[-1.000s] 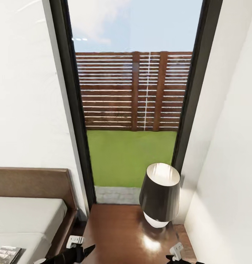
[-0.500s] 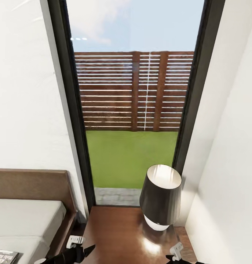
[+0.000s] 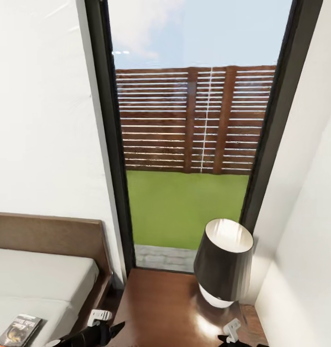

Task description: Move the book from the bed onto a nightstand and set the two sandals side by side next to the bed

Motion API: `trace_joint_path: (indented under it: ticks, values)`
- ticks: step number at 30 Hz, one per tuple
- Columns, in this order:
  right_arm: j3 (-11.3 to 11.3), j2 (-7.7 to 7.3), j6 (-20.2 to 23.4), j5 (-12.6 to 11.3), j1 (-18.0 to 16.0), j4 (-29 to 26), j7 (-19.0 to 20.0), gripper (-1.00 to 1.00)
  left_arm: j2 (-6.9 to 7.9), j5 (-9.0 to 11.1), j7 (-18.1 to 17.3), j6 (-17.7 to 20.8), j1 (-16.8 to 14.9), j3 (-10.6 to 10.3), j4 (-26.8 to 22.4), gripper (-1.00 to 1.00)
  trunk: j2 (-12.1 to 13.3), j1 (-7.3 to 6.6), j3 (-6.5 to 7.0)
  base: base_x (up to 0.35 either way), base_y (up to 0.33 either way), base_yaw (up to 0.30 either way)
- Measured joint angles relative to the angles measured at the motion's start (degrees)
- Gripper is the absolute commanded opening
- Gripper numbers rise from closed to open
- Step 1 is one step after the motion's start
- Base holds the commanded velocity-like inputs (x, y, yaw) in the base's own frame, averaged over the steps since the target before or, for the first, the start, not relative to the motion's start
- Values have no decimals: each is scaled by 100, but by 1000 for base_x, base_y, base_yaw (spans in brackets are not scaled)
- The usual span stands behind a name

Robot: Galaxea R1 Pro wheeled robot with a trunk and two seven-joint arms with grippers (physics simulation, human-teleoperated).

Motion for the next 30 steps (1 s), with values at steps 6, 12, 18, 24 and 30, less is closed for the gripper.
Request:
trace_joint_path:
  ticks: [6,12,18,24,30]
  values:
    - [-4,0,-1,0,0,0,0,100,0,0,-2,0,0,0,0,100,0,0,0,0,0,292]
    - [1,0,1,0,1,0,1,100,-1,0,-5,0,0,0,1,100,-1,-1,0,58,0,108]
    - [-2,-1,1,-1,1,-1,2,100,-1,0,2,0,-1,0,1,100,-1,-2,0,226,0,9]
    - [0,-1,-1,-1,1,-1,2,100,-1,0,2,0,-1,0,1,100,0,0,0,27,0,1]
    - [1,-1,-2,-1,1,-1,2,100,-1,0,-4,0,-1,0,1,100,0,0,0,1,0,0]
